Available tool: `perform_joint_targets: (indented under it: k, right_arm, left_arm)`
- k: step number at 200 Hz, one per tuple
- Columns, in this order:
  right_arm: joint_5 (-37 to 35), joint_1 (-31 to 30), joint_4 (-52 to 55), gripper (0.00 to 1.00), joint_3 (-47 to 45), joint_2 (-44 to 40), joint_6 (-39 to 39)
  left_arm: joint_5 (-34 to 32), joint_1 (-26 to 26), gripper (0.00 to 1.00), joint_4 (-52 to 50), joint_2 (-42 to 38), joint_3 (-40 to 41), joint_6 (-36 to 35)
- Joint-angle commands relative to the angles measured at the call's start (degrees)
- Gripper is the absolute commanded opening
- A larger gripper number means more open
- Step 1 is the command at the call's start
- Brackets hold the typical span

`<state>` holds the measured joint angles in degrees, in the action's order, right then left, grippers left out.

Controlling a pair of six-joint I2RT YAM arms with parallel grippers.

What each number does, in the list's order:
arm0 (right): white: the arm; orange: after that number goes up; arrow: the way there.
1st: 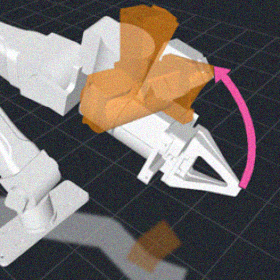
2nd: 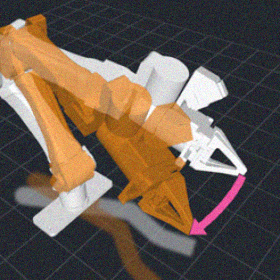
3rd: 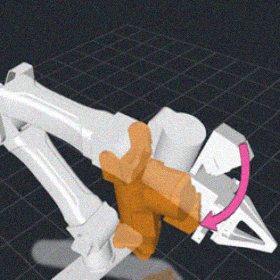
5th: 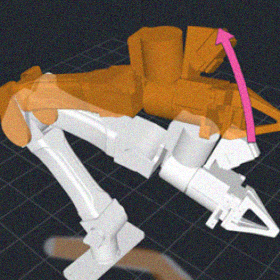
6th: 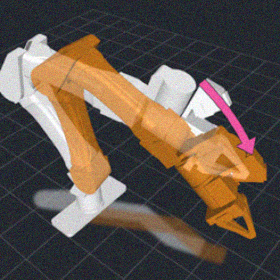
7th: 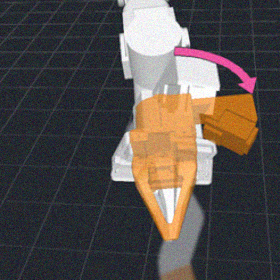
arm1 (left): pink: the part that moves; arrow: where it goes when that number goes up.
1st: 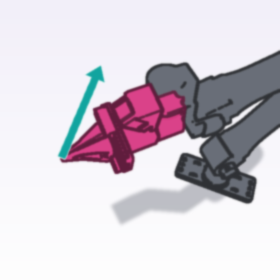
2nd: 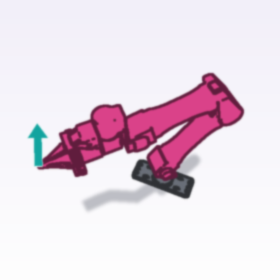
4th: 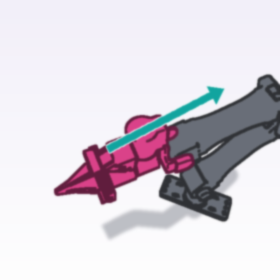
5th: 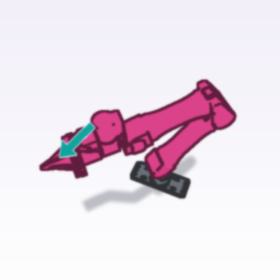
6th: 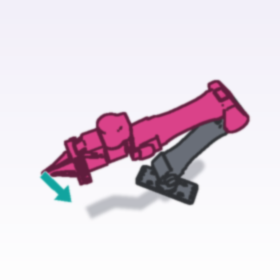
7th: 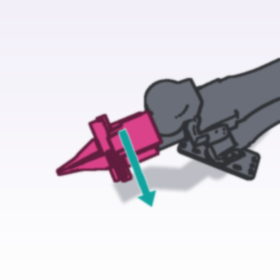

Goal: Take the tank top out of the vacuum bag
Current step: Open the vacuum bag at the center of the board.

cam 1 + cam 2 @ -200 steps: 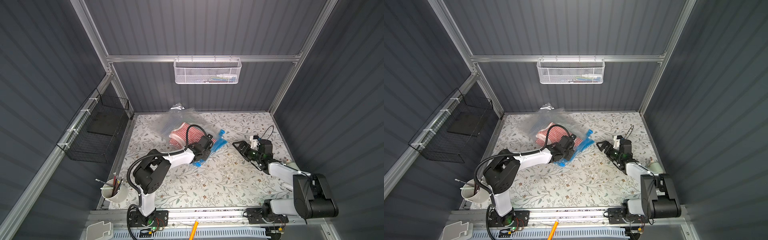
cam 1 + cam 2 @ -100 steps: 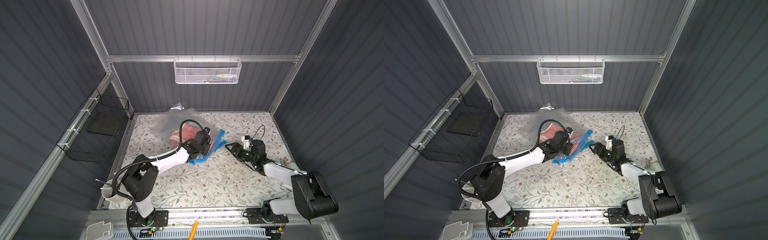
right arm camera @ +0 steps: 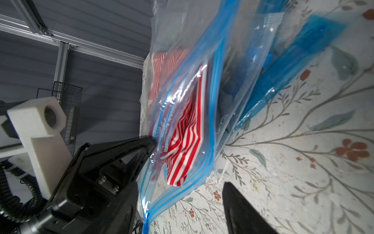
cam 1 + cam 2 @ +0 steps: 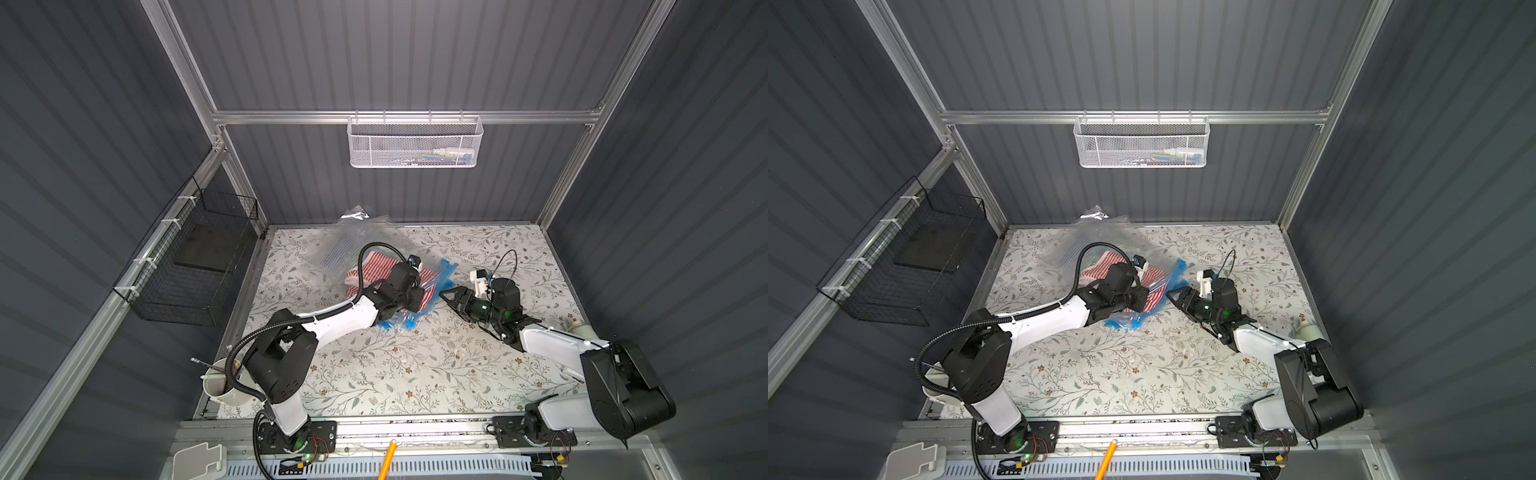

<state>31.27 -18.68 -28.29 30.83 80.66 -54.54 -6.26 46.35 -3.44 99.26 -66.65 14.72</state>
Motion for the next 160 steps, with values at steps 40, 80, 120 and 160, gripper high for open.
perform_joint_targets:
  k: [40,80,120,160]
  right_arm:
    - [0.2,-1.9,-6.2,0.65,2.1,7.3,-3.0]
    - [1.9,-2.4,-10.2,0.56,3.5,12.0,-4.9]
    - [1.9,-2.5,-9.4,0.57,3.1,11.7,-5.1]
    - [0.7,-2.9,-4.8,0.53,2.6,7.8,-3.8]
  left_arm:
    - [4.2,0.0,0.00,4.0,0.6,1.3,2.6]
    - [4.9,-0.1,0.00,4.1,1.5,1.2,2.6]
    - [3.7,-0.1,0.00,3.5,2.3,1.2,1.5]
    - [3.6,-0.1,0.00,3.4,3.0,1.0,1.3]
